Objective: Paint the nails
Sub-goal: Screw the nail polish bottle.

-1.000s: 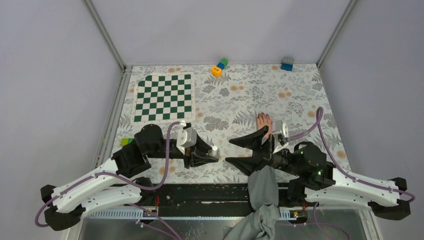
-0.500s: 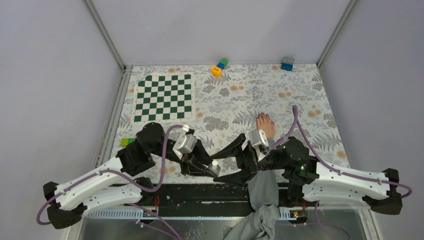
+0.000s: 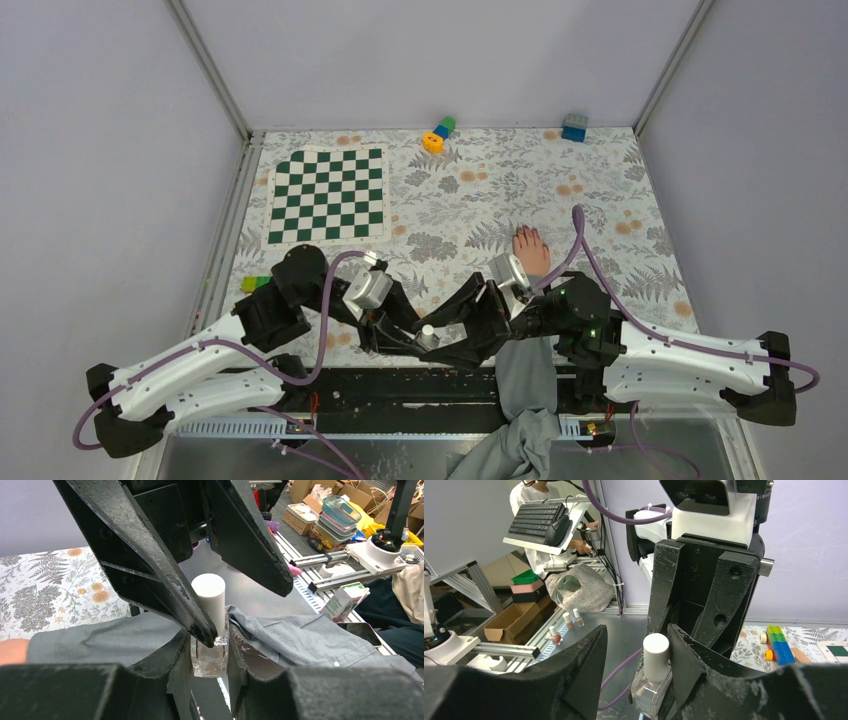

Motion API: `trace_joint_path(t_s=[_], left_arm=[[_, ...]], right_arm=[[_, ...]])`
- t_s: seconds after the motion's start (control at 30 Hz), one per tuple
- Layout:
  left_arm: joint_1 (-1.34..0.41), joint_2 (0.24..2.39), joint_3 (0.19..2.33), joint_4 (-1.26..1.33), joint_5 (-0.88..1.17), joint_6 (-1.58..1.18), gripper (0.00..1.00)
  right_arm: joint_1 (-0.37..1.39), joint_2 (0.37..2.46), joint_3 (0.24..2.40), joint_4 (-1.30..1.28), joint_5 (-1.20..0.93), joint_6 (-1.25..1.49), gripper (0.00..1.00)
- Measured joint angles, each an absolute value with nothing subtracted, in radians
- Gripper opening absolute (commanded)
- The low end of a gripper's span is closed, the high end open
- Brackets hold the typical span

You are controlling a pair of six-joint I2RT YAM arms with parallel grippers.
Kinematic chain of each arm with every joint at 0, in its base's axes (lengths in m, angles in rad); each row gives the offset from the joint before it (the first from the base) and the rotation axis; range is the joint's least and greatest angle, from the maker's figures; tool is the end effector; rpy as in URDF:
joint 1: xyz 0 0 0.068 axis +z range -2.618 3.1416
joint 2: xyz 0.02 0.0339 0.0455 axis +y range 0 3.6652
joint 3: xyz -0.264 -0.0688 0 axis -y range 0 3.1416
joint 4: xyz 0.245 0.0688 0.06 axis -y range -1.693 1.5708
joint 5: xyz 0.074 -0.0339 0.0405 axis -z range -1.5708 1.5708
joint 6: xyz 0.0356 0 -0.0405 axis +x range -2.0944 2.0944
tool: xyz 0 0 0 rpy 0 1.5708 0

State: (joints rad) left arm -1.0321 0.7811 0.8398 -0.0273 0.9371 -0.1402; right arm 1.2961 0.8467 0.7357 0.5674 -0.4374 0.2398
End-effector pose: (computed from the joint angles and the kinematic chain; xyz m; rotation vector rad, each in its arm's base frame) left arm 0.0619 -0.1595 0.3766 1.4447 1.0836 -1.5886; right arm 0.0372 0.1876 0.3906 -1.0066 0.8479 1.5803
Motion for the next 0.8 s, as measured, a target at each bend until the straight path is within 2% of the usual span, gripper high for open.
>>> trace_joint_path(t_s=[0.2, 0.33, 0.57, 0.8], left_arm=[[-1.032, 0.781, 0.840, -0.027, 0.937, -0.140, 0.00], [-1.035, 0.781, 0.840, -0.027, 0.944, -0.140, 0.00], [-1.039, 0.764, 0.821, -0.023, 0.923, -0.151, 0.00], [-1.040, 0.720, 0.798, -0.051, 0.807, -0.146, 0.00]], right_arm=[[1.296, 0.850, 0.736, 0.566, -0.439, 0.257, 0.43], [1.295, 0.850, 0.736, 0.559, -0.426, 0.258, 0.25], [1.295, 0.851, 0.736, 0.538, -0.397, 0.253, 0.01], [1.294, 0.851, 0.736, 0.508, -0.324, 0.251, 0.00]])
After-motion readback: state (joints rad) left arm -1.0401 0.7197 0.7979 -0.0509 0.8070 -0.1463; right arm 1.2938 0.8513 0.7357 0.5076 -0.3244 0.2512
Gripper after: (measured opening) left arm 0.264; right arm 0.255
